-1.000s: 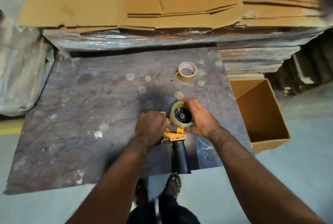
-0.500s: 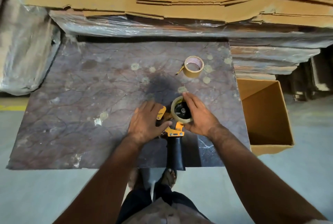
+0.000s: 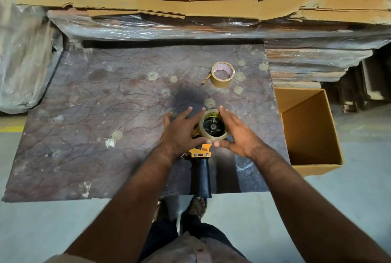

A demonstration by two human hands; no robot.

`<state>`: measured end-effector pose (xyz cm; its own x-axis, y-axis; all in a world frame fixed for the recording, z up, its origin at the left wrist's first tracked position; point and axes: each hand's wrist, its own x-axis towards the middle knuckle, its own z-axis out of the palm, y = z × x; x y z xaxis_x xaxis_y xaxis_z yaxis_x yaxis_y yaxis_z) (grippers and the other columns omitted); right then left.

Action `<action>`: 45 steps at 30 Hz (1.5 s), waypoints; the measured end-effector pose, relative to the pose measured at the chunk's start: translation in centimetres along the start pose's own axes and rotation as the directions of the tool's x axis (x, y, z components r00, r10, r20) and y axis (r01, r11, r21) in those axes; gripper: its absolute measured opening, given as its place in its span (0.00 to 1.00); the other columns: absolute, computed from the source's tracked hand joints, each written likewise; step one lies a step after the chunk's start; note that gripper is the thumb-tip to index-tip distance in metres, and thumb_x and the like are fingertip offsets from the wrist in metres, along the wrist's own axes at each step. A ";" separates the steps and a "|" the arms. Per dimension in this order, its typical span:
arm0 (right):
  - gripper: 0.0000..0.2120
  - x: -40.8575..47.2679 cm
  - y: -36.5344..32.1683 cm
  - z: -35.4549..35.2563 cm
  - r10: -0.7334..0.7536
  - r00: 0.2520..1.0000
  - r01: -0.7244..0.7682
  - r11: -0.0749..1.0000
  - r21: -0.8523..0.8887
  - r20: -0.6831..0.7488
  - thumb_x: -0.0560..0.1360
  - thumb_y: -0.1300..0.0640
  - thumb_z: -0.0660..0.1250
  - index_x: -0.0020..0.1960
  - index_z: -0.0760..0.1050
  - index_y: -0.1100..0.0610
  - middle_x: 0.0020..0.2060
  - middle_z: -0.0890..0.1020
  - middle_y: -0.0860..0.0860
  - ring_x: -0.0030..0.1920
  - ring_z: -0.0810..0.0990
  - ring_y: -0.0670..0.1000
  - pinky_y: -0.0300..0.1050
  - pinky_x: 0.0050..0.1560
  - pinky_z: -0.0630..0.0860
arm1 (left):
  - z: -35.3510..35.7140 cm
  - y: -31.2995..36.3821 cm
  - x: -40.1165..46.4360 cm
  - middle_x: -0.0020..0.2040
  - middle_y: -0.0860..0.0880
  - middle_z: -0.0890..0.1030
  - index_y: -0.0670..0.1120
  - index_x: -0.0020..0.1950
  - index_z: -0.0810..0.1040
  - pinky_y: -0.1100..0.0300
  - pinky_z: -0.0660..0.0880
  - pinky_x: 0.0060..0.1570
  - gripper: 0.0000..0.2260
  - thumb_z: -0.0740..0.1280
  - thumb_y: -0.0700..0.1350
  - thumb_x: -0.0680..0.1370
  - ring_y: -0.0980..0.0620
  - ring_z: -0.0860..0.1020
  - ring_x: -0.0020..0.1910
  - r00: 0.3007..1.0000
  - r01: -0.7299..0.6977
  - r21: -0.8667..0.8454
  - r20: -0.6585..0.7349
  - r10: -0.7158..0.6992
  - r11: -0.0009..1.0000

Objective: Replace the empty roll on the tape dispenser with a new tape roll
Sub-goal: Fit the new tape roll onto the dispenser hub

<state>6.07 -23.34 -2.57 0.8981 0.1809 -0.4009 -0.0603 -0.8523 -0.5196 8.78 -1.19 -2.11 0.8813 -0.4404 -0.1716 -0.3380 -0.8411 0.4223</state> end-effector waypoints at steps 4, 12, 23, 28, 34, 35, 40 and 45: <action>0.57 0.5 -0.2 0.2 0.003 0.999 -0.002 1.000 0.020 -0.032 0.69 0.51 0.79 0.82 0.40 0.44 0.81 0.56 0.51 0.79 0.59 0.56 0.57 0.76 0.63 | 0.7 -0.5 0.5 0.78 0.47 0.70 0.64 0.78 0.61 0.41 0.51 0.73 0.41 0.68 0.73 0.68 0.52 0.57 0.81 0.997 0.077 -0.053 0.003 -0.077 0.996; 0.55 0.4 -0.4 -0.1 0.008 1.000 -0.008 1.000 -0.011 0.003 0.71 0.49 0.77 0.82 0.39 0.49 0.79 0.58 0.56 0.77 0.63 0.59 0.55 0.72 0.67 | 0.8 -0.2 0.8 0.78 0.46 0.69 0.64 0.78 0.60 0.40 0.51 0.74 0.42 0.71 0.71 0.68 0.50 0.59 0.81 0.992 0.119 -0.131 0.054 -0.113 0.984; 0.54 0.1 -0.8 0.7 0.001 0.999 -0.002 1.000 -0.024 -0.052 0.71 0.48 0.76 0.82 0.42 0.51 0.77 0.61 0.58 0.74 0.67 0.60 0.56 0.70 0.71 | -0.6 1.1 0.2 0.81 0.42 0.61 0.61 0.78 0.63 0.33 0.41 0.75 0.39 0.74 0.63 0.70 0.48 0.51 0.82 0.988 0.147 -0.077 0.066 -0.142 0.986; 0.54 0.0 -1.0 0.7 0.007 0.998 -0.007 1.000 -0.011 -0.061 0.71 0.49 0.76 0.82 0.42 0.51 0.77 0.62 0.58 0.74 0.67 0.60 0.56 0.70 0.71 | -0.8 1.6 0.2 0.83 0.41 0.54 0.61 0.78 0.62 0.30 0.37 0.74 0.38 0.74 0.63 0.71 0.45 0.54 0.82 0.981 0.179 -0.039 0.082 -0.175 0.983; 0.53 -0.1 -1.4 0.7 0.018 0.998 -0.020 0.999 -0.044 -0.057 0.72 0.50 0.76 0.82 0.42 0.51 0.76 0.62 0.58 0.71 0.70 0.62 0.57 0.66 0.74 | -0.1 1.8 -0.1 0.83 0.43 0.51 0.63 0.79 0.58 0.28 0.33 0.71 0.38 0.71 0.64 0.73 0.48 0.50 0.82 0.972 0.222 0.033 0.072 -0.224 0.975; 0.53 -0.1 -1.4 0.8 0.022 0.998 -0.024 0.999 -0.049 -0.057 0.72 0.50 0.76 0.82 0.41 0.51 0.76 0.62 0.58 0.71 0.71 0.62 0.58 0.65 0.75 | 0.0 1.8 -0.1 0.83 0.43 0.52 0.63 0.79 0.58 0.28 0.33 0.70 0.38 0.71 0.64 0.73 0.48 0.50 0.82 0.971 0.225 0.034 0.076 -0.227 0.974; 0.53 0.4 -1.6 0.5 0.024 0.999 -0.026 0.998 -0.063 -0.037 0.72 0.49 0.76 0.82 0.41 0.52 0.76 0.62 0.60 0.70 0.71 0.63 0.57 0.67 0.74 | -0.8 1.6 0.5 0.83 0.44 0.56 0.62 0.80 0.57 0.27 0.33 0.70 0.37 0.69 0.65 0.74 0.49 0.49 0.83 0.971 0.206 0.054 0.113 -0.211 0.977; 0.54 0.1 -1.7 0.0 0.053 0.998 -0.055 0.995 0.088 0.018 0.70 0.45 0.76 0.82 0.42 0.49 0.78 0.60 0.56 0.75 0.64 0.58 0.52 0.71 0.67 | -1.0 1.5 0.6 0.83 0.43 0.56 0.61 0.80 0.56 0.28 0.34 0.72 0.37 0.68 0.65 0.75 0.47 0.51 0.82 0.968 0.189 0.032 0.164 -0.192 0.981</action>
<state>6.31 -21.83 -1.72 0.8855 0.1442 -0.4417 -0.1473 -0.8145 -0.5612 9.13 -2.41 -0.64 0.8633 -0.3163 -0.3934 -0.1757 -0.9189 0.3532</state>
